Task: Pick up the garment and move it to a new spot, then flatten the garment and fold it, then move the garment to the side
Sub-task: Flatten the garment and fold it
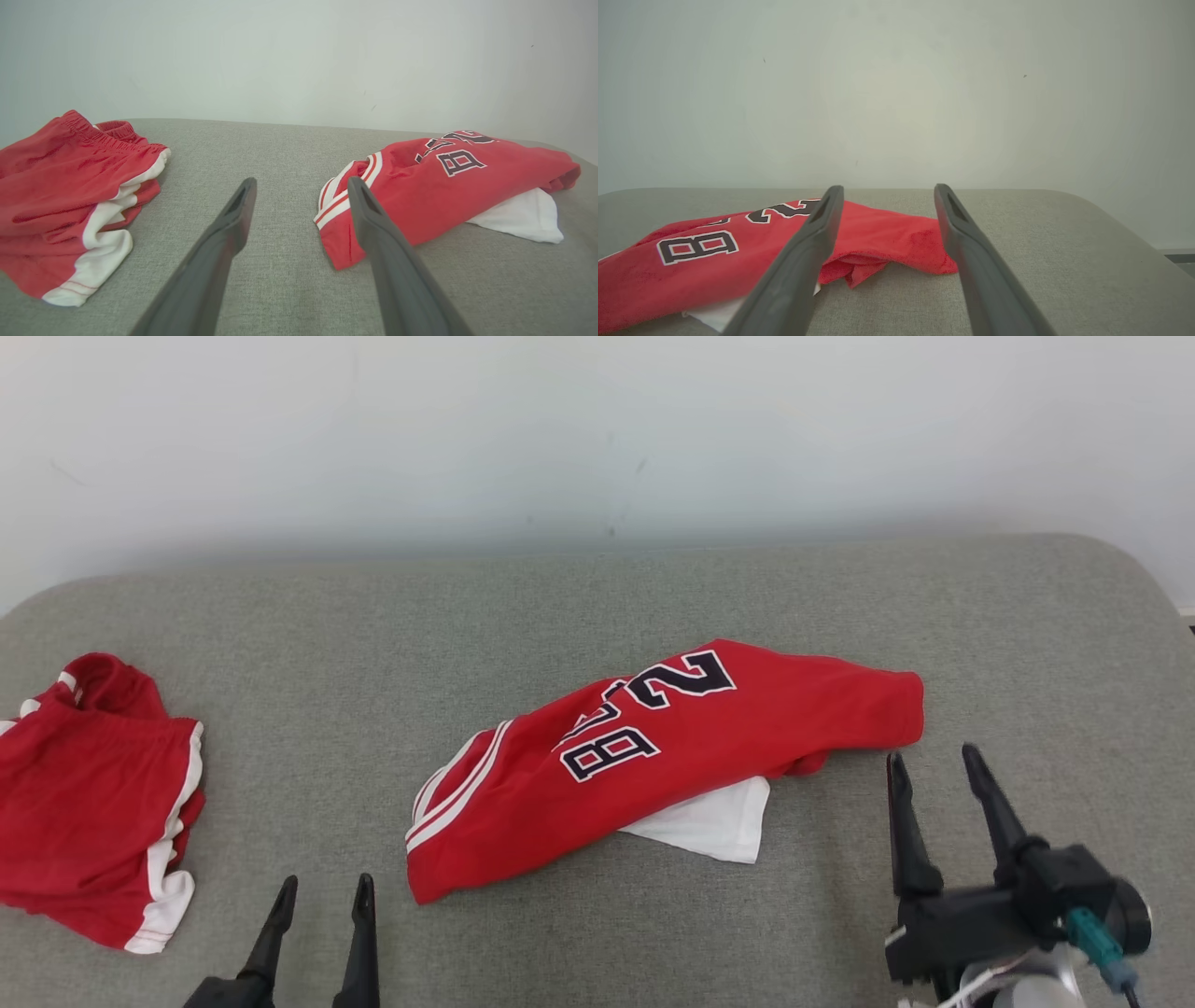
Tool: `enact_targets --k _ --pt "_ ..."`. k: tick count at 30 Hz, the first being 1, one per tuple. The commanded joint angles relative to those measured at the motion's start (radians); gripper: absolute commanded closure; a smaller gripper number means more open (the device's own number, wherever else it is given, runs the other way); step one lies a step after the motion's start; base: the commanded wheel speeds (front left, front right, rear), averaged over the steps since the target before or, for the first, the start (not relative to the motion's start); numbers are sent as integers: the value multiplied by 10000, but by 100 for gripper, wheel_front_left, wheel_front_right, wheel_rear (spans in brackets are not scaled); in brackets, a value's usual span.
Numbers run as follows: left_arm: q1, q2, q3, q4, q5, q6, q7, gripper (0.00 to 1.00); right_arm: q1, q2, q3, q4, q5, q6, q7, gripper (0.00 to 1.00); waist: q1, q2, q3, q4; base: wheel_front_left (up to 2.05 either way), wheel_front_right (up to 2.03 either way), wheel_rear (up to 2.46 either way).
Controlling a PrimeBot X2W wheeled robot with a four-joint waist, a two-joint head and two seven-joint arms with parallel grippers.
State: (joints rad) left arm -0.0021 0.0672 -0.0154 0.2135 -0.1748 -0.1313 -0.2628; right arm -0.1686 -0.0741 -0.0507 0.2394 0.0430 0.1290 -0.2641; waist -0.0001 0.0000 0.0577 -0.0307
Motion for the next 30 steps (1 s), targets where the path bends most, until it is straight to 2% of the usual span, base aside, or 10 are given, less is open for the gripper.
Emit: enact_targets --k 1,7,16,22,30 --pt "94 0 -28 8 40 12 -30 0 246 73 19 -79 28 36 -3 0 1 0 -58 -72 0 0 0" --pt "167 71 -539 137 63 13 -30 0 1203 223 131 -90 252 36 -4 0 1 0 -54 -244 0 0 0" --pt "-40 249 -986 625 0 13 -30 0 1327 243 543 76 895 36 -4 0 1 0 21 -675 0 0 0" --pt "-581 519 -1134 1515 -111 15 -32 0 1104 244 660 98 983 36 -3 0 1 0 209 -1197 0 0 0" --pt "-1513 926 -998 3408 -272 15 -30 0 1110 248 769 136 1102 36 -4 0 1 0 535 -1963 0 0 0"
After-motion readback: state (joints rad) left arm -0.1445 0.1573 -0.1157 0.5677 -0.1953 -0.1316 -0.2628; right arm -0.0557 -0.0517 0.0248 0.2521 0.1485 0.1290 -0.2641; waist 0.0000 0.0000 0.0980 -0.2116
